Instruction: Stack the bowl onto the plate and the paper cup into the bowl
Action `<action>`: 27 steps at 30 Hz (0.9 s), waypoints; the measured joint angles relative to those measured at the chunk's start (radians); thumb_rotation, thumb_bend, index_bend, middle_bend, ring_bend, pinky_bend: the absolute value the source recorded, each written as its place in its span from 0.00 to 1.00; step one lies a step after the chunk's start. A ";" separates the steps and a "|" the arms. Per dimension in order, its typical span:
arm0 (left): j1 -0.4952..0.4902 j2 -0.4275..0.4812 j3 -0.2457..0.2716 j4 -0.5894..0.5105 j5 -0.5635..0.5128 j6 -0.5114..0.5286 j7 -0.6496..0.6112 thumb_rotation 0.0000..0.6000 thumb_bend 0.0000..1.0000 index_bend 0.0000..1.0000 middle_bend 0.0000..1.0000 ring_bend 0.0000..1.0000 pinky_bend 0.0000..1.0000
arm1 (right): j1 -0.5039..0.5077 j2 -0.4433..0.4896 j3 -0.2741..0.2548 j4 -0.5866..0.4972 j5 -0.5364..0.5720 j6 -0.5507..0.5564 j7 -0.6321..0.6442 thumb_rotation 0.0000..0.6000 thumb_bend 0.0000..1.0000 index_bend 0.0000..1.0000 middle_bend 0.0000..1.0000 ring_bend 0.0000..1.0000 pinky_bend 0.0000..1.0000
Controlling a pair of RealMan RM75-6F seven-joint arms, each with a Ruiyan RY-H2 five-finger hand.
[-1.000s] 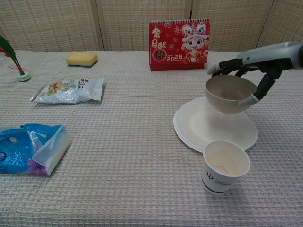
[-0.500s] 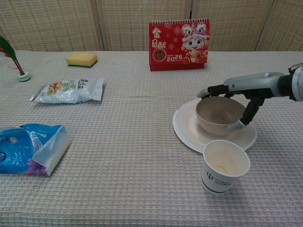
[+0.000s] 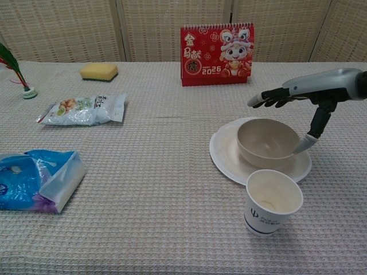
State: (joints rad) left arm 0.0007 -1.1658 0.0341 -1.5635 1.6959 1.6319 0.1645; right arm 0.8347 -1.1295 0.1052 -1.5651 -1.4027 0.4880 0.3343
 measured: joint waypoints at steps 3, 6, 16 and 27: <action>-0.003 -0.005 0.000 -0.001 -0.001 -0.008 0.011 1.00 0.28 0.00 0.07 0.01 0.29 | -0.012 0.048 0.000 -0.046 -0.019 0.034 0.020 1.00 0.05 0.00 0.00 0.00 0.01; -0.006 -0.010 0.000 -0.002 -0.003 -0.015 0.020 1.00 0.28 0.00 0.07 0.01 0.28 | -0.027 0.090 -0.003 -0.089 -0.061 0.077 0.056 1.00 0.06 0.00 0.00 0.00 0.01; -0.005 -0.018 0.006 -0.005 0.010 -0.015 0.042 1.00 0.28 0.00 0.07 0.01 0.29 | -0.057 0.176 -0.089 -0.209 -0.316 0.208 0.140 1.00 0.08 0.04 0.00 0.00 0.00; 0.005 -0.008 0.010 -0.008 0.028 0.016 0.024 1.00 0.28 0.00 0.07 0.01 0.28 | -0.031 0.215 -0.148 -0.314 -0.381 0.218 0.099 1.00 0.08 0.07 0.00 0.00 0.00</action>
State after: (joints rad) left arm 0.0055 -1.1740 0.0443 -1.5715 1.7243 1.6475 0.1884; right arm 0.8039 -0.9149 -0.0431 -1.8793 -1.7838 0.7060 0.4335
